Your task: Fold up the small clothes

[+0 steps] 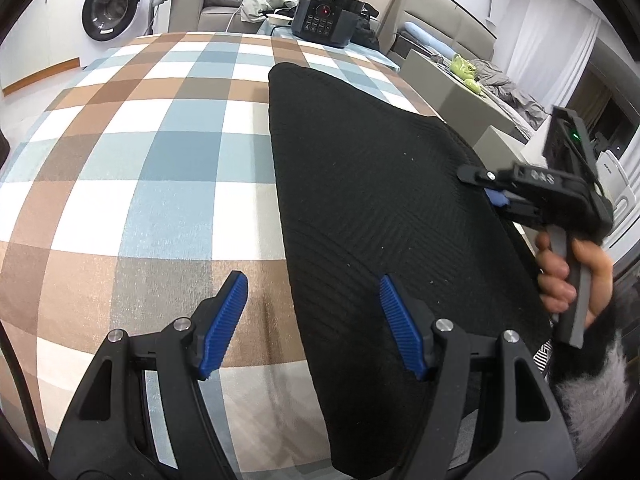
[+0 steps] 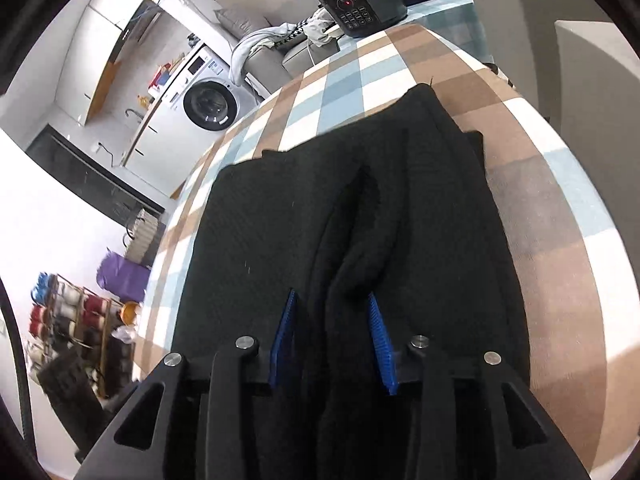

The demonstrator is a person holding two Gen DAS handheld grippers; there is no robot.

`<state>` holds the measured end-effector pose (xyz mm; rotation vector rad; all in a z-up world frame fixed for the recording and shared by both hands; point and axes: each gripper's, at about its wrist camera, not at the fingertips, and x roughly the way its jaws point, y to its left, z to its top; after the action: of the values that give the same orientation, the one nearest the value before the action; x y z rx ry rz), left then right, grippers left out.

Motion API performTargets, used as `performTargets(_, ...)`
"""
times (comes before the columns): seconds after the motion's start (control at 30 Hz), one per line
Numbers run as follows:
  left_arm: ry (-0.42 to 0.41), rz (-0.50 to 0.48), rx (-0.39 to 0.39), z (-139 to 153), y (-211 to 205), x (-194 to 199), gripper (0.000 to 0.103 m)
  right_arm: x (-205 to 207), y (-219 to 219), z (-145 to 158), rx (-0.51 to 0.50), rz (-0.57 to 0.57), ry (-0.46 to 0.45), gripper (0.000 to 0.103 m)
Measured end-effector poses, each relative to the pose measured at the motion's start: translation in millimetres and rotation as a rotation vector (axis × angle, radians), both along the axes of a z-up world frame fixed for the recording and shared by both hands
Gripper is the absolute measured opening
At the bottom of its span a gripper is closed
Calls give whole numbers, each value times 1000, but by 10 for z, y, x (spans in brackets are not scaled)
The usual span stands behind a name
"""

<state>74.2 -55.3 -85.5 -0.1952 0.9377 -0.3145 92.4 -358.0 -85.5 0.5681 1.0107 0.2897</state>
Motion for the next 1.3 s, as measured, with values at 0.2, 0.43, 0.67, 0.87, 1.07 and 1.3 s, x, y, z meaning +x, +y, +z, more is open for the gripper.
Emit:
performTargets(0.2, -13, 20, -11, 70, 53, 11, 66, 177, 181, 255, -102, 46, -102, 11)
performTargets(0.43, -34, 0, -13, 155, -1, 37, 66, 113, 59, 706, -285, -2, -182, 11)
performTargets(0.67, -11, -16, -7, 64, -44, 17, 66, 74, -307, 204, -122, -45, 21, 23)
performTargets(0.87, -1, -11, -23, 21, -22, 45, 66, -577, -295, 212, -51, 38, 22, 37)
performTargets(1.07, -9, -33, -23, 38, -94, 72, 66, -825, -70, 254, -165, 31, -59, 12)
performTargets(1.3, -17, -46, -21, 67, -167, 66, 66, -1015, 4, 435, -312, -24, -118, 10)
